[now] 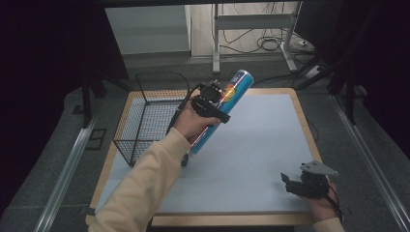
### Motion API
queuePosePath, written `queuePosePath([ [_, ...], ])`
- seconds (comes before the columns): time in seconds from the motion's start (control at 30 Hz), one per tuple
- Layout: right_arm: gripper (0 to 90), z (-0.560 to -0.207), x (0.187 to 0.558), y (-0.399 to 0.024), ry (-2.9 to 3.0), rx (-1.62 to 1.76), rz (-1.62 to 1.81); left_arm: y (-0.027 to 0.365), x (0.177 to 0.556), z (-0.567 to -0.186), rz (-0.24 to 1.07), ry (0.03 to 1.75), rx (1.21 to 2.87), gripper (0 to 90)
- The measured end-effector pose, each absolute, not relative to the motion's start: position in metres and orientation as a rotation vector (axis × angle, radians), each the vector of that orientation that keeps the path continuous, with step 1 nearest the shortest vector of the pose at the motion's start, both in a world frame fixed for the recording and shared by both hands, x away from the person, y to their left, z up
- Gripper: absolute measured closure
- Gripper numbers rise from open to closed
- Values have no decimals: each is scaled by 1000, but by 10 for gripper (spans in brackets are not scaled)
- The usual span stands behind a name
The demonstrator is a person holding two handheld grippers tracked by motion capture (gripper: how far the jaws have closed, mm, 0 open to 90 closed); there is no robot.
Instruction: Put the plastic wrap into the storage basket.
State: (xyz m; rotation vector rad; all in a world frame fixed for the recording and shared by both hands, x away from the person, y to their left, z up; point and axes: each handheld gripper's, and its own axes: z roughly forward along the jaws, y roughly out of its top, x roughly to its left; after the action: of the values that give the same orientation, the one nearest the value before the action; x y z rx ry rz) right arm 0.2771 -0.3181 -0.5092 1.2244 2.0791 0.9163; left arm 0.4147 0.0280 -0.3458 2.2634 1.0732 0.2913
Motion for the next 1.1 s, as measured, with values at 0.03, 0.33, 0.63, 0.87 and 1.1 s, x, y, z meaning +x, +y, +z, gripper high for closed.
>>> queuePosePath([
  [0.03,162,-509,277,-318,2079,1224,915,28,415,-346,291,1073,2263,315],
  [0.33,162,-510,278,-318,2080,1225,911,42,427,-331,323,1091,2230,315],
  [0.63,162,-510,278,-319,2076,1224,902,52,438,-322,353,1105,2222,315],
  [0.87,162,-510,278,-319,2075,1231,901,62,448,-320,383,1124,2220,315],
  [1.1,163,-510,278,-318,2074,1232,897,73,456,-314,410,1130,2220,316],
])
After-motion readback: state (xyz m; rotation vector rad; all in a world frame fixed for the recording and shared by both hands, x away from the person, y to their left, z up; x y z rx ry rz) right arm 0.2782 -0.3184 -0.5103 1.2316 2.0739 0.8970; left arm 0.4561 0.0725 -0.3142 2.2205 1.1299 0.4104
